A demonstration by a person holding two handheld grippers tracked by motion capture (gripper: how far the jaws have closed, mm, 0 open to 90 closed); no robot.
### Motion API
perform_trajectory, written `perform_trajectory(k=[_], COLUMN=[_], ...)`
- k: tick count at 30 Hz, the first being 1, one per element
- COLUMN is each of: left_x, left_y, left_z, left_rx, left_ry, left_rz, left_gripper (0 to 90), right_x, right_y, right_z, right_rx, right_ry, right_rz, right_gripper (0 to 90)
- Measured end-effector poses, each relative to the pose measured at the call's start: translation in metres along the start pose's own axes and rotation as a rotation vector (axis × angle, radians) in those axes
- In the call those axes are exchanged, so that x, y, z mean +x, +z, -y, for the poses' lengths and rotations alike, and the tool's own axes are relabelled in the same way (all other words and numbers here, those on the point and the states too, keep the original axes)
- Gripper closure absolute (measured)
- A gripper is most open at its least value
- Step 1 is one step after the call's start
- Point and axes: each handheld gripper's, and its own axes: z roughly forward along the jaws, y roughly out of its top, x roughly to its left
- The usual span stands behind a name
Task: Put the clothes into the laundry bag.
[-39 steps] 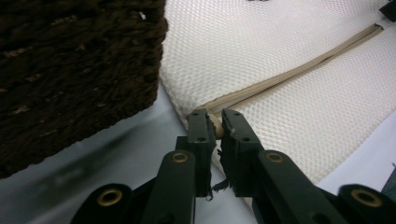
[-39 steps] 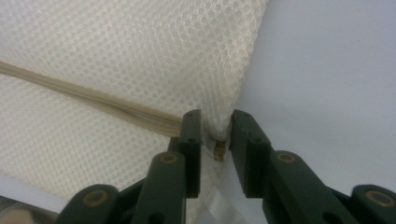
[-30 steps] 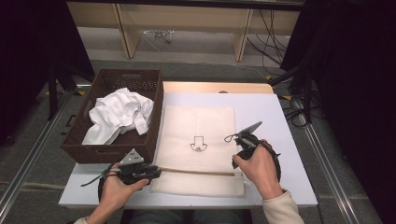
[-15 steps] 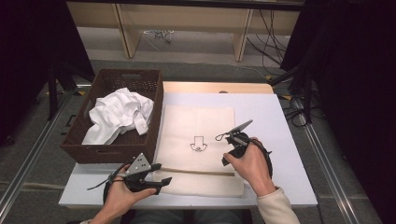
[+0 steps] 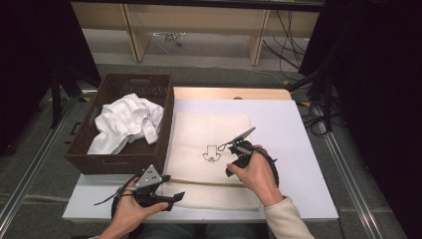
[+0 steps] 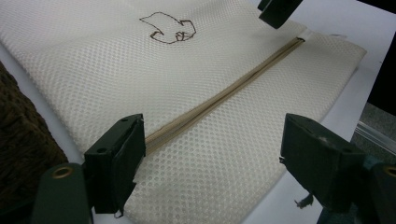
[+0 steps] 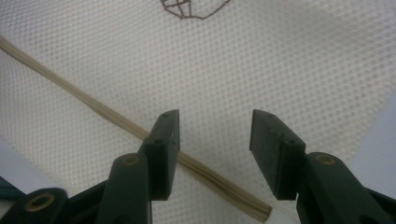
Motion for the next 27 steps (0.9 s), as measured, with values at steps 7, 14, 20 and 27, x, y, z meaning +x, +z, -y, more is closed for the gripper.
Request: perform_trajectory(k=[7, 14, 20, 27], left_x=[0.002, 0.002, 0.002, 0.003], left_y=[0.002, 0.001, 0.000, 0.001], left_z=[-0.001, 0.000, -0.001, -0.001], left_rx=[-0.008, -0.007, -0.008, -0.008], left_ry=[-0.024, -0.045, -0.049, -0.057], left_rz=[0.014, 0.008, 0.011, 0.009], left_gripper=[22.3, 23.6, 23.9, 24.2], right_x=[0.015, 0.024, 0.032, 0.041], right_y=[0.012, 0.023, 0.030, 0.035], right_z=[-0.009, -0.014, -0.017, -0.020], right_rx=[0.037, 0.047, 0.049, 0.055], right_ry=[-0.048, -0.103, -0.155, -0.193], right_rz=[-0.024, -0.025, -0.048, -0.036], right_gripper=[51.4, 49.7, 47.8, 46.9])
